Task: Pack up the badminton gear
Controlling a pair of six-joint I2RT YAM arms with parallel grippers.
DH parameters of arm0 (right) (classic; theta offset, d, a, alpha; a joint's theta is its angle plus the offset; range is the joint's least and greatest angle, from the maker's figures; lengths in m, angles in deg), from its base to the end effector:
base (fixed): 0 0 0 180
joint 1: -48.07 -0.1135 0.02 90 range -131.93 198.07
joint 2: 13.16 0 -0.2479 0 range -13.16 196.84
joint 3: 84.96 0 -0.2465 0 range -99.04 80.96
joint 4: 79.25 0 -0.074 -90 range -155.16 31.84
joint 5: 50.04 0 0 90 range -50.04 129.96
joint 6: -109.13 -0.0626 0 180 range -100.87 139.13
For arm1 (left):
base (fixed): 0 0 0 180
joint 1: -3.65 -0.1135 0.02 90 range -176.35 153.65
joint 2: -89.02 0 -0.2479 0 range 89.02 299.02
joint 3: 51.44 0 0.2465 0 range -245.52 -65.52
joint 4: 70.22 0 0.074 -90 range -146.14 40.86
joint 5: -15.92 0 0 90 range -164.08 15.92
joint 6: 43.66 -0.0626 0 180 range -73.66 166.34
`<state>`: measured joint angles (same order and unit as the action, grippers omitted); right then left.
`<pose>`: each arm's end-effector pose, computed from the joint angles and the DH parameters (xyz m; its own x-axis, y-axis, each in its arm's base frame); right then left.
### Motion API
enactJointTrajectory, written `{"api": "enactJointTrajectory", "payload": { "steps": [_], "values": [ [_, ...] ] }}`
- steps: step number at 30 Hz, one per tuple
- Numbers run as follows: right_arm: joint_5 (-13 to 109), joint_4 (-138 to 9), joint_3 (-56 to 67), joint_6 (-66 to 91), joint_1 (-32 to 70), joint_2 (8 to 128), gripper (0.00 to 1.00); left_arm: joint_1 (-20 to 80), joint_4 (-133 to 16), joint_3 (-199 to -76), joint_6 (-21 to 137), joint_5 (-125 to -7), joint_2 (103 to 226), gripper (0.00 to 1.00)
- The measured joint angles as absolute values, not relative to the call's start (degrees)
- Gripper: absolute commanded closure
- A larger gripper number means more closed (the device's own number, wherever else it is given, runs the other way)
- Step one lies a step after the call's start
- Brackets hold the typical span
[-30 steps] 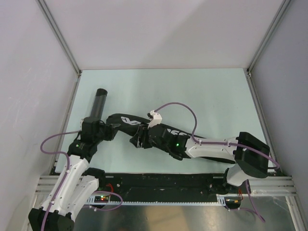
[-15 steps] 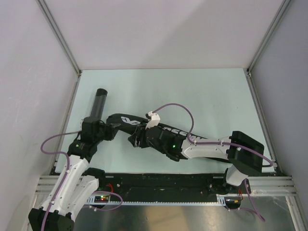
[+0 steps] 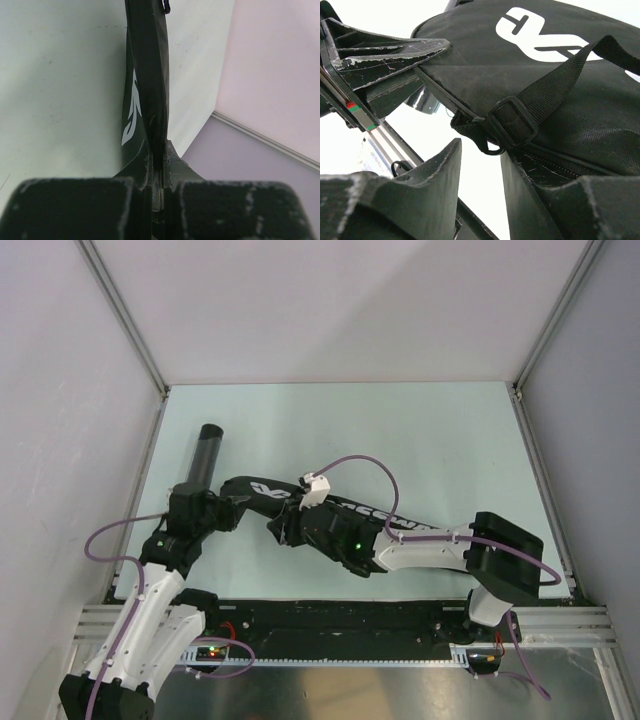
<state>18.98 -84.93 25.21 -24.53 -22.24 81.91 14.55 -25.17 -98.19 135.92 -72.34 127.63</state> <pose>0.1524 0.3593 0.2110 -0.6100 0.2084 -0.7645 -0.4759 0.6750 0.5638 0.1759 -0.0358 0.2211 -0.2172 -0.9761 0.0124 -0.5881 0.1207 -0.7997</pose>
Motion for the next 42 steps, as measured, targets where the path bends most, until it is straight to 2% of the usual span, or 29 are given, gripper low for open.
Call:
{"api": "enactJointTrajectory", "payload": {
  "steps": [5, 7, 9, 11, 17, 23, 37, 42],
  "values": [
    [18.1, -86.6, 25.2, -22.8, -22.4, 82.4, 0.70, 14.5, -25.5, -98.1, 136.4, -72.3, 127.5, 1.00],
    [17.8, -87.1, 25.2, -21.9, -22.4, 82.5, 0.79, 14.5, -25.5, -98.1, 136.4, -72.3, 127.5, 1.00],
    [17.5, -87.5, 25.2, -20.9, -22.4, 82.5, 0.93, 14.5, -25.5, -98.0, 136.4, -72.3, 127.5, 1.00],
    [17.3, -87.8, 25.2, -19.8, -22.3, 82.5, 0.98, 14.5, -25.6, -97.9, 136.4, -72.2, 127.5, 1.00],
    [18.5, -87.7, 25.2, -17.2, -22.4, 82.1, 1.00, 14.6, -25.3, -97.7, 136.4, -72.4, 126.8, 1.00],
    [19.9, -83.6, 28.1, -16.4, -22.3, 76.2, 1.00, 14.9, -24.3, -97.8, 136.3, -73.2, 125.8, 1.00],
    [17.9, -66.0, 37.9, -21.6, -18.7, 60.9, 1.00, 15.4, -22.4, -101.1, 134.2, -75.8, 128.7, 1.00],
    [16.3, -56.7, 39.7, -26.0, -13.5, 54.9, 1.00, 15.4, -22.0, -101.9, 133.3, -78.3, 128.7, 1.00]
  ]
}}
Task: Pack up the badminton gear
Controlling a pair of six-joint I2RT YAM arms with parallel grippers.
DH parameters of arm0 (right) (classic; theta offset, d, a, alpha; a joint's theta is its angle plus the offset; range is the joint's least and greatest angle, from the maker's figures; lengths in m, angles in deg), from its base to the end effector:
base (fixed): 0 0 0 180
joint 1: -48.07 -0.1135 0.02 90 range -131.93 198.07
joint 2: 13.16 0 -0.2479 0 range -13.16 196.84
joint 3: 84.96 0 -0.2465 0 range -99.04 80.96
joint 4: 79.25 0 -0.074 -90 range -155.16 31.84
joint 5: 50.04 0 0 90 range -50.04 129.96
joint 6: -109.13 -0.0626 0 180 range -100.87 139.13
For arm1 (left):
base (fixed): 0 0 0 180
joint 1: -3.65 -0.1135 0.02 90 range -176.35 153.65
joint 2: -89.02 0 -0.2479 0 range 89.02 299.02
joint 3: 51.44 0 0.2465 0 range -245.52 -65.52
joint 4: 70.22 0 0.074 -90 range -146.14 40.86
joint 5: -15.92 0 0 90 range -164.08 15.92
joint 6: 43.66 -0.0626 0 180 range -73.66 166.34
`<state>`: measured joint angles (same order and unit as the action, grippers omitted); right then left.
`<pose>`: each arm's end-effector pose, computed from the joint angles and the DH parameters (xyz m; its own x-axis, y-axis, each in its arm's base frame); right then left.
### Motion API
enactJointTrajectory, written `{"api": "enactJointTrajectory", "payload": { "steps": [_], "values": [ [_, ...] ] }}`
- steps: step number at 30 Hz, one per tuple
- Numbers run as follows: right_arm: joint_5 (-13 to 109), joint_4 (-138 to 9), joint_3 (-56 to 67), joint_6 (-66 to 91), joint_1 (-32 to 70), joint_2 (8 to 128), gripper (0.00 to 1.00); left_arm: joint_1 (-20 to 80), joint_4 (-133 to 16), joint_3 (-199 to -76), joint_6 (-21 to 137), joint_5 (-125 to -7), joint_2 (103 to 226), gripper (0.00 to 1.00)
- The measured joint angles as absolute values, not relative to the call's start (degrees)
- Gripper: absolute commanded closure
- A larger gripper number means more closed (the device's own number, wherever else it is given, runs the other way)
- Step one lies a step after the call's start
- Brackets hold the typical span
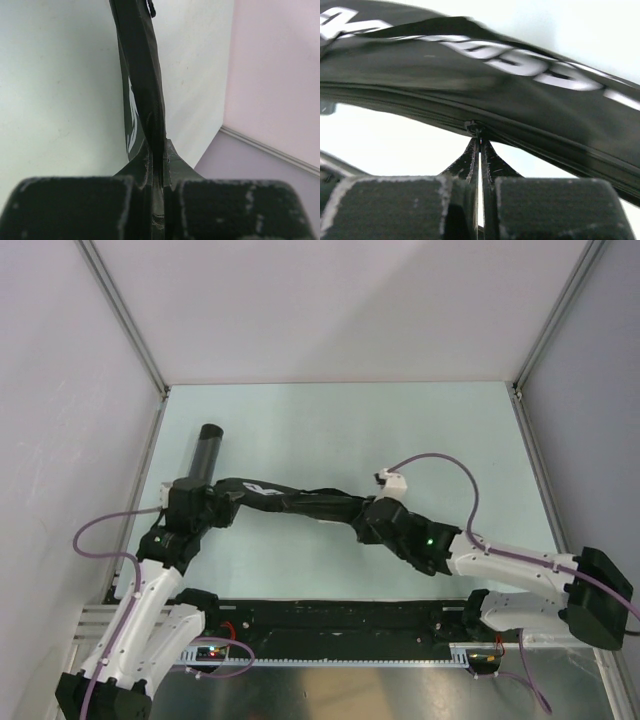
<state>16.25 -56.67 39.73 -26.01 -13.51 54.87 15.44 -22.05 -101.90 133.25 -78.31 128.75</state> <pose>0.1530 0.2298 0.2132 -0.6541 0.1550 -0.7404 -0.2629 0.8712 0.4146 0.1770 -0.0322 0.2349 -0.1783 -0.9801 -0.0876 -0.5863 0.1773 -0.7904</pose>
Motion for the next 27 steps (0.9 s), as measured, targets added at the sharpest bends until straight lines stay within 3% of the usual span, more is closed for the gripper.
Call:
{"api": "enactJointTrajectory", "payload": {
  "steps": [6, 13, 20, 27],
  "values": [
    [14.0, -48.2, 44.0, -29.4, -3.6, 49.2, 1.00, 15.4, -20.9, -103.9, 131.2, -83.4, 129.8, 1.00],
    [14.5, -43.8, 50.7, -30.3, 15.1, 42.5, 1.00, 15.0, -20.4, -105.9, 129.6, -85.8, 132.4, 1.00],
    [29.0, -46.2, 57.4, -28.3, 42.1, 36.2, 1.00, 11.7, -19.1, -110.2, 123.1, -84.1, 136.2, 1.00],
    [43.4, -49.3, 57.7, -23.0, 57.0, 39.0, 1.00, 11.2, -18.3, -114.8, 118.2, -80.0, 140.6, 1.00]
  ]
}}
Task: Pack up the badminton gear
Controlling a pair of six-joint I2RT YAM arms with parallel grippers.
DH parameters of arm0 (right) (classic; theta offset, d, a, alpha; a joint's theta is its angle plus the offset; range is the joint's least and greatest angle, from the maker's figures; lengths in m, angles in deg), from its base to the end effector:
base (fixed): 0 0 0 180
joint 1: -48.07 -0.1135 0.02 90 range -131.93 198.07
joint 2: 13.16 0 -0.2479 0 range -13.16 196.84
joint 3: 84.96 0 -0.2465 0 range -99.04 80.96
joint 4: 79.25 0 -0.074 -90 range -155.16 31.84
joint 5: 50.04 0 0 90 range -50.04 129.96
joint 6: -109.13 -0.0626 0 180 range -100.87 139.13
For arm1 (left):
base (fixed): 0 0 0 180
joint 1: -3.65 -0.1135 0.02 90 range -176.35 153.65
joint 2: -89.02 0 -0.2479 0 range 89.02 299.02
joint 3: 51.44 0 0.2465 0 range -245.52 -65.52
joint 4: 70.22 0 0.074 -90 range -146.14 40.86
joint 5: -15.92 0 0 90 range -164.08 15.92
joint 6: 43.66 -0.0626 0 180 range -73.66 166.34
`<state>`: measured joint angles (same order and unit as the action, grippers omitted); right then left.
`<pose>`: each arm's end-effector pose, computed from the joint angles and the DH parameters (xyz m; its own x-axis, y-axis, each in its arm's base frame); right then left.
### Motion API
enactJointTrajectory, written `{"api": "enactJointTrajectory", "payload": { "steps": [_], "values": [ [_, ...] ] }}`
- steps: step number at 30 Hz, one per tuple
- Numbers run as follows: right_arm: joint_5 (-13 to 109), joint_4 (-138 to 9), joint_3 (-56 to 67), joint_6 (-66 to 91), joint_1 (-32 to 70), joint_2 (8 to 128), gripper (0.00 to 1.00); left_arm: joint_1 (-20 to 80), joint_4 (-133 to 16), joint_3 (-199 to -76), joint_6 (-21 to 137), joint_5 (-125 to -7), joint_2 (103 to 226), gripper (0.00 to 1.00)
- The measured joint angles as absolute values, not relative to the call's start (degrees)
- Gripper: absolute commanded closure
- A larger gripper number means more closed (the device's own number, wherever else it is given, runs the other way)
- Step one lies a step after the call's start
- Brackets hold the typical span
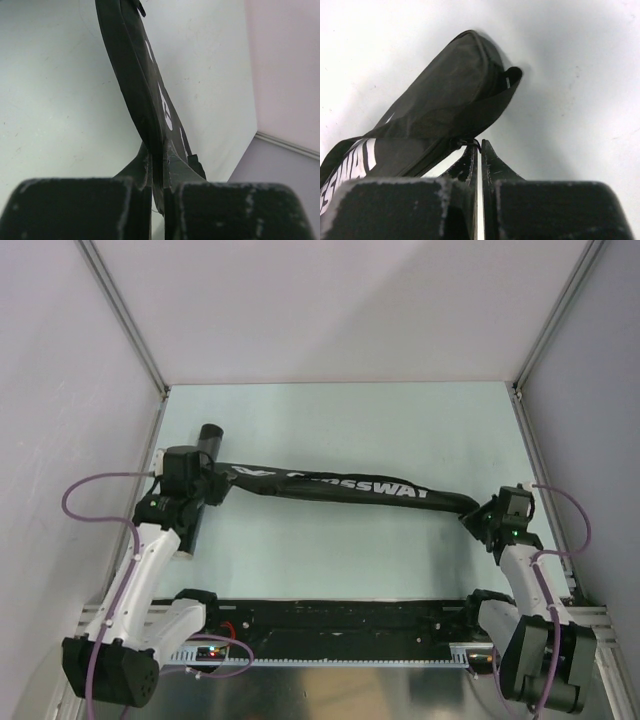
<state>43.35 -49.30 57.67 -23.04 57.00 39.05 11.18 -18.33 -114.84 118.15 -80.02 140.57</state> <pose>0.2013 -0.0279 0.1501 -0.4396 0.7475 -0.4980 0.5513 0.6623 0.5073 0.2104 -0.0213 0.2706 -0.2483 -0.9203 -0.3022 -0.5897 0.3911 -0.7066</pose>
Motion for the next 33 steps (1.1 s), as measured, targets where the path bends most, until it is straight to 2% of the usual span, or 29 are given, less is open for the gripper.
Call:
{"api": "enactJointTrajectory", "payload": {
  "steps": [6, 11, 20, 33],
  "values": [
    [45.5, -49.1, 57.9, -17.8, 66.0, 39.4, 1.00, 9.1, -17.8, -118.0, 115.2, -81.2, 144.0, 1.00],
    [45.5, -49.1, 57.9, -13.5, 66.2, 37.6, 1.00, 9.1, -17.4, -120.7, 113.1, -81.3, 146.1, 1.00],
    [45.5, -49.3, 57.9, -11.1, 66.2, 41.4, 0.99, 9.1, -19.3, -122.4, 108.0, -78.9, 151.4, 1.00],
    [42.4, -48.1, 54.1, -9.3, 65.9, 42.2, 1.00, 8.6, -32.4, -122.7, 101.3, -73.1, 161.1, 1.00]
  ]
}}
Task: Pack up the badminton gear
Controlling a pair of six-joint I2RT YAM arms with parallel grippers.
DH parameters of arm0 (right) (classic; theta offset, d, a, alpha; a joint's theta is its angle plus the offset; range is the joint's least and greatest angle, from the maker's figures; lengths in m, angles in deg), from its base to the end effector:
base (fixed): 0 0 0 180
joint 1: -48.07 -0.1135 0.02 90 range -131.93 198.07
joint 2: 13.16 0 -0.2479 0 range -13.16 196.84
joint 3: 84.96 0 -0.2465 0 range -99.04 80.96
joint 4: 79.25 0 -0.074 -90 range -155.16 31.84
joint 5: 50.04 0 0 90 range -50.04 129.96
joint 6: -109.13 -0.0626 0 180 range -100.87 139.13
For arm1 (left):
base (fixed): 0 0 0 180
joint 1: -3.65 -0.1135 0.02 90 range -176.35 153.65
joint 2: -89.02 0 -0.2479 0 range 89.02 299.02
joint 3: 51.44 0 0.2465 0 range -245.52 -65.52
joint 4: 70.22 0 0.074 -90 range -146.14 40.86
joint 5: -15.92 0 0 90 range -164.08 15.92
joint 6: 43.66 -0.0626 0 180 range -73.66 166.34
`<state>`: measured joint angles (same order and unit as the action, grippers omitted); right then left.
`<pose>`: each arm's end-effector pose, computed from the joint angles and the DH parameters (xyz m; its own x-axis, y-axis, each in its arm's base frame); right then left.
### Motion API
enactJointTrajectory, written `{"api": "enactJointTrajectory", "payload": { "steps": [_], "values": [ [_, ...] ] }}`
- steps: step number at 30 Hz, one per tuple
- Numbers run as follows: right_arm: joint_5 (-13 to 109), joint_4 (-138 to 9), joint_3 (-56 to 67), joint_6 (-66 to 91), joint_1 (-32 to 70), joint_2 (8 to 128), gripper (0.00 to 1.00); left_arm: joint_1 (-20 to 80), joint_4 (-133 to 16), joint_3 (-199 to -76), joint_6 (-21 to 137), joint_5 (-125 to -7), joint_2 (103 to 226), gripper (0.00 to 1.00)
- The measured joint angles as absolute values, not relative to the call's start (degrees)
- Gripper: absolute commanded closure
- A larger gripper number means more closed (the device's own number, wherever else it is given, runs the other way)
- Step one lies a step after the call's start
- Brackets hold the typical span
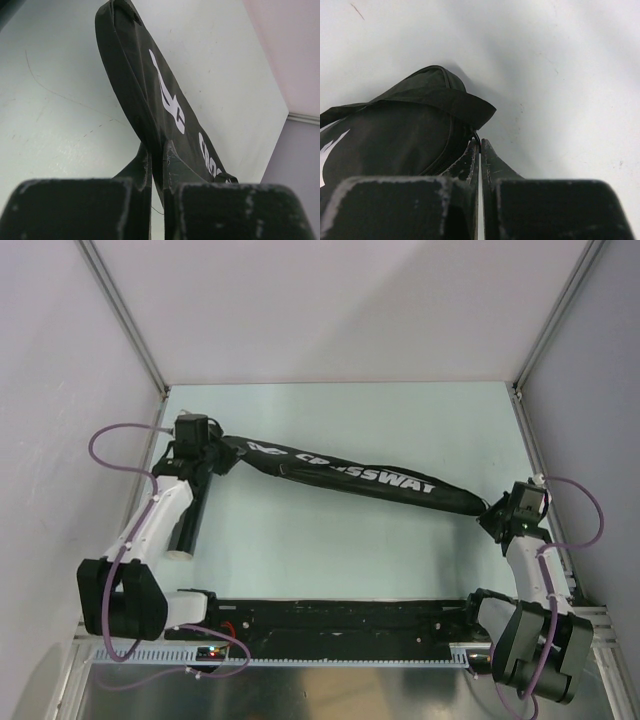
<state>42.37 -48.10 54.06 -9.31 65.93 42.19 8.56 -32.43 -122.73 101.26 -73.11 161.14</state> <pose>0.2040 -0.0630 0.1588 -0.4646 0.6496 -0.6018 0.5682 0.7399 0.3601 0.2959 -0.0265 0.2606 -0.4382 -0.7836 -0.4404 -0.4521 0.6156 -0.6455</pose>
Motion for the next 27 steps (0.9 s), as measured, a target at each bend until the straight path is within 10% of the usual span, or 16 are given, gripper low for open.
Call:
{"api": "enactJointTrajectory", "payload": {
  "steps": [9, 16, 27],
  "values": [
    [40.5, -46.3, 52.6, -9.9, 66.1, 42.9, 0.28, 7.5, -35.6, -124.5, 91.4, -72.2, 167.6, 0.04],
    [38.7, -41.5, 48.4, -10.8, 55.4, 36.0, 0.04, 7.3, -35.4, -128.0, 82.9, -72.7, 167.2, 0.00],
    [36.1, -33.0, 39.4, -11.0, 21.3, 29.5, 0.01, 14.1, -32.4, -123.0, 72.6, -67.6, 148.7, 0.00]
  ]
}}
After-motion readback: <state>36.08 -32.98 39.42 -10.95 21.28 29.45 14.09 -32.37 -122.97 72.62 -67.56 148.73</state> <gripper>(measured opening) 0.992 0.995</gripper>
